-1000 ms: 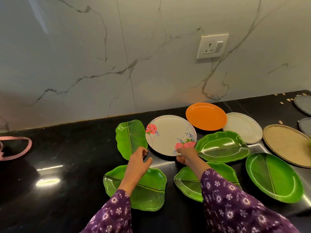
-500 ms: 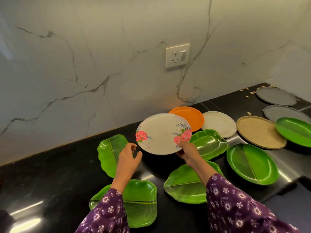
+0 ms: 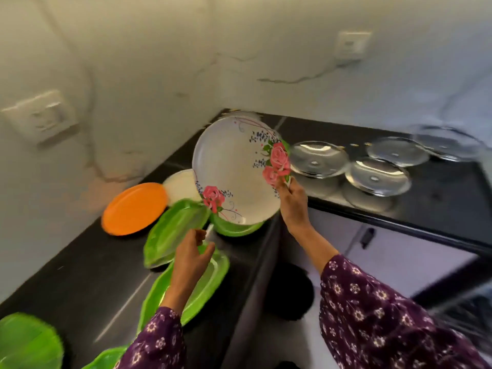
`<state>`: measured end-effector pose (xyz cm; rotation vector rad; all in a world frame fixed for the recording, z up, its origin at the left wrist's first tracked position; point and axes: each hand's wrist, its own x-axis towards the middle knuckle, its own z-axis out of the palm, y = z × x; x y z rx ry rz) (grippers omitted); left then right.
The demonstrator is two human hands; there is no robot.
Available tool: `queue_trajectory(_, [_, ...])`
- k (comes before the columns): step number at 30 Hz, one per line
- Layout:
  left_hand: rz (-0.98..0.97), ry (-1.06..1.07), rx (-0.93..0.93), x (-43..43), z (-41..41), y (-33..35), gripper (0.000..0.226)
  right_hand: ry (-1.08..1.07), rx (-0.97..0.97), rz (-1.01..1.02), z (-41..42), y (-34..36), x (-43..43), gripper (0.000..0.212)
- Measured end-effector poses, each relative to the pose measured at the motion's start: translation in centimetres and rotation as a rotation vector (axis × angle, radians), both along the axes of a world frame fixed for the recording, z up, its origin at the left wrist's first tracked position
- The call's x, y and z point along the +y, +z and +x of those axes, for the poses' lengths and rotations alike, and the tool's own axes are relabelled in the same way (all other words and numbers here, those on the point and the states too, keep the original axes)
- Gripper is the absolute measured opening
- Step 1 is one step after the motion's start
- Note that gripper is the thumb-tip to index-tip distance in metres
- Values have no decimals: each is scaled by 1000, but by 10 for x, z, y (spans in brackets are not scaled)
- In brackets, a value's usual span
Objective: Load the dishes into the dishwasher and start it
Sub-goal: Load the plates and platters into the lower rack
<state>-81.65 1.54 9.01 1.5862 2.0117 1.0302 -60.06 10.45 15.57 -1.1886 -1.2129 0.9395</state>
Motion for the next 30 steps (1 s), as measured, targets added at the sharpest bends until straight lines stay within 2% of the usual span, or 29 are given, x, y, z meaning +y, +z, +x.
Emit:
queue_trajectory(8, [-87, -516, -2, 51, 206, -4, 24, -490, -83, 37, 211, 7, -74, 18])
queue_trajectory(14, [-159, -894, 79, 18, 376, -19, 28, -816, -121, -56, 345, -7, -171, 25])
queue_trajectory(17, [-181, -1068, 75, -12, 445, -30, 27, -959, -155, -170, 401, -22, -221, 20])
queue_trajectory(20, [-185, -1227, 81, -45, 497, -37, 24, -1083, -126, -236, 439, -35, -267, 21])
queue_trajectory(24, [-212, -1394, 111, -91, 547, -49, 20, -1282, -121, -315, 470, -50, -323, 36])
queue_trajectory(30, [-246, -1654, 251, -143, 602, -68, 23, -1477, -55, -429, 491, -75, -391, 27])
